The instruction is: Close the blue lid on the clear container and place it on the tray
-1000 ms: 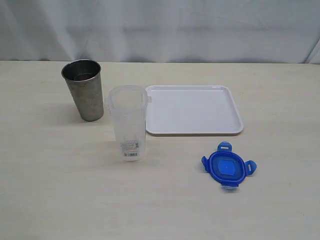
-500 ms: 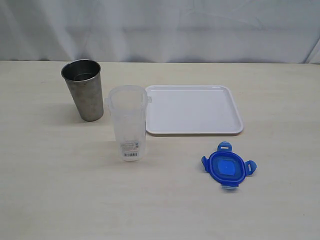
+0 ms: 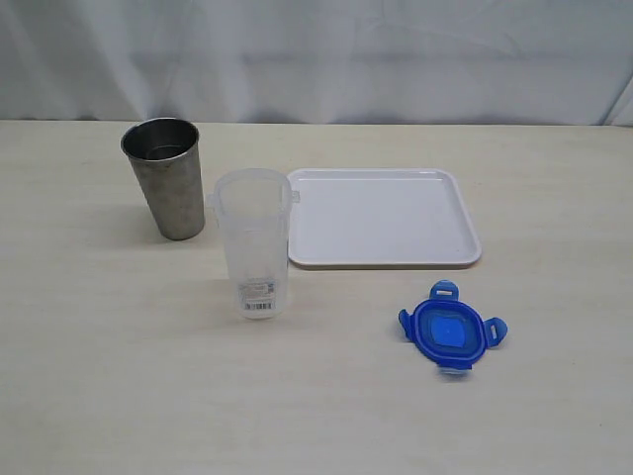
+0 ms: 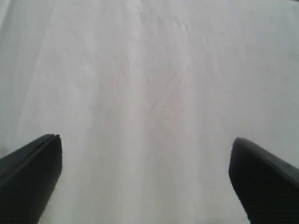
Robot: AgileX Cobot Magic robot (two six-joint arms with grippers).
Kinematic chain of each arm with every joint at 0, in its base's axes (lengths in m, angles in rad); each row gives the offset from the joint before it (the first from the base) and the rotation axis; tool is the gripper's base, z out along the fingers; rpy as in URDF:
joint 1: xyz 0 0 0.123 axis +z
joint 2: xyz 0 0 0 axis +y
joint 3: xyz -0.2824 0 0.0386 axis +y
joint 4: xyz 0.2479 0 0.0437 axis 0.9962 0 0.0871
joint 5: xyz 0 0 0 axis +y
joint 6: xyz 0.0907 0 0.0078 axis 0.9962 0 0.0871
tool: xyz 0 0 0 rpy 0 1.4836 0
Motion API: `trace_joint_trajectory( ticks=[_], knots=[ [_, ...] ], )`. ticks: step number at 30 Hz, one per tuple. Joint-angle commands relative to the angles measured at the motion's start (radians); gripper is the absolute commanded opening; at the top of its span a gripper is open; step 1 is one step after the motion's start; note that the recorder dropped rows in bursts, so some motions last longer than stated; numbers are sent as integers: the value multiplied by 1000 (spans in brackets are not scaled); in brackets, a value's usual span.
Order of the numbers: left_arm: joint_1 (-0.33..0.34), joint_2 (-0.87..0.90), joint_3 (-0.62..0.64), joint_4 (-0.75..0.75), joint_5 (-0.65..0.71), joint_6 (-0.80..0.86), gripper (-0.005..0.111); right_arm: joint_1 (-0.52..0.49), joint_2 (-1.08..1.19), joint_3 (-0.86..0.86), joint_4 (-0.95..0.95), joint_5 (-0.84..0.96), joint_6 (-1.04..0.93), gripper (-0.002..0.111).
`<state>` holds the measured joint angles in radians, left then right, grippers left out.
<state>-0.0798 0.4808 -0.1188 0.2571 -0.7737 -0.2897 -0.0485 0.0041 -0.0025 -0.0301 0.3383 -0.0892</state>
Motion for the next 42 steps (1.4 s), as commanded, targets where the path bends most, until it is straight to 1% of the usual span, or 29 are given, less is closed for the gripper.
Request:
trace_joint_trajectory(
  ticks=[1, 4, 6, 13, 19, 20, 27, 32, 39, 42],
  knots=[
    [0, 333, -6, 54, -136, 82, 90, -7, -4, 3, 0, 0, 0, 5],
    [0, 480, -7, 54, -237, 104, 90, -7, -4, 3, 0, 0, 0, 5],
    [0, 626, -14, 56, -333, 129, 90, -7, -4, 3, 0, 0, 0, 5],
    [0, 944, -120, 61, -365, 213, 90, -7, -4, 3, 0, 0, 2, 5],
    [0, 1161, -203, 105, -432, 221, 90, -7, -4, 3, 0, 0, 2, 5],
    [0, 1187, -211, 110, -447, 215, 90, -7, -4, 3, 0, 0, 2, 5],
    [-3, 1322, -280, 113, -447, 212, 90, -7, -4, 3, 0, 0, 2, 5],
    [-3, 1402, -339, 186, -447, 212, 90, -7, -4, 3, 0, 0, 2, 5],
    [-3, 1545, -437, 194, -447, 202, 90, -7, -4, 3, 0, 0, 0, 5],
    [-3, 1585, -474, 196, -447, 161, 90, -7, -4, 3, 0, 0, 0, 5]
  ],
)
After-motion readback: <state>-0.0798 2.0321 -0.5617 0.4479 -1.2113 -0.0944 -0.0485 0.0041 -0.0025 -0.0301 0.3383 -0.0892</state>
